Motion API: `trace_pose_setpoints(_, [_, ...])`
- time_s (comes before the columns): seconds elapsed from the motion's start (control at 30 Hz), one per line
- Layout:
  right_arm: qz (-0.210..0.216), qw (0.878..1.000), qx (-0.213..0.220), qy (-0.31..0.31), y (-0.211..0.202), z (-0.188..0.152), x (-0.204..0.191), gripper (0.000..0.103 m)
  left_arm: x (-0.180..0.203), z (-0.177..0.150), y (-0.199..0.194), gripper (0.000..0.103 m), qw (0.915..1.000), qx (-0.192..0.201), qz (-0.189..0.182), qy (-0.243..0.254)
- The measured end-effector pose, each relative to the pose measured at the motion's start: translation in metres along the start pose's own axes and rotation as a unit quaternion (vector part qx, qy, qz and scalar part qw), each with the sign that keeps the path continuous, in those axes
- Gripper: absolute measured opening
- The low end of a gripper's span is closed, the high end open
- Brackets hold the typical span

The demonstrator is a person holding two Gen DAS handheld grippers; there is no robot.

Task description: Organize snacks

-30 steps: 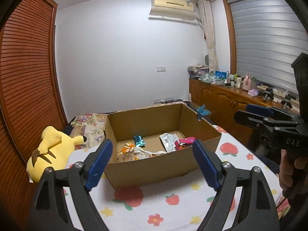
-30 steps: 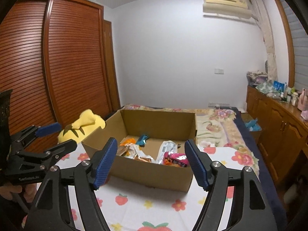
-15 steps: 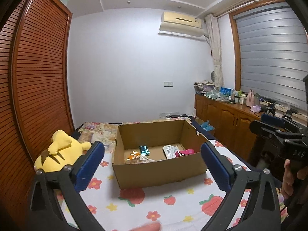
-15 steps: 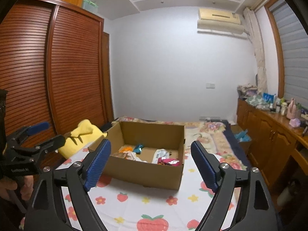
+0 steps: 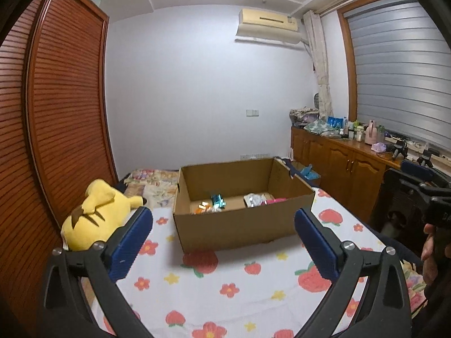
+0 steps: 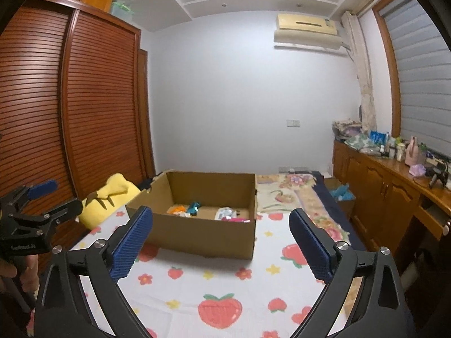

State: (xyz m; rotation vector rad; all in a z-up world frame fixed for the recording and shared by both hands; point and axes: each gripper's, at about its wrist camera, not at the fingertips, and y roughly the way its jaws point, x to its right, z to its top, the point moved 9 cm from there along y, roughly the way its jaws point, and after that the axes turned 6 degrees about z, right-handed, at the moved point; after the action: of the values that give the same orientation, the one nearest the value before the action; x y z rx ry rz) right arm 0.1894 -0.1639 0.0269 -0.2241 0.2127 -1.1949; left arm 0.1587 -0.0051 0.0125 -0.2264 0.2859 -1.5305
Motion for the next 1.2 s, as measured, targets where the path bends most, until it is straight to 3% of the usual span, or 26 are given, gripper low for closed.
trace_pose_setpoints(0.47, [-0.011,1.0,-0.013,0.016,-0.006,-0.024,0.01,0.099,-0.001,-0.03,0.002,0.102,0.9995,-0.028,0.011,0.004])
trace_pose_setpoints(1.2, [-0.018,1.0,-0.02,0.008,-0.004,-0.03,0.009,0.099,-0.002,-0.028,-0.002,0.102,0.9997,-0.023,0.007,0.001])
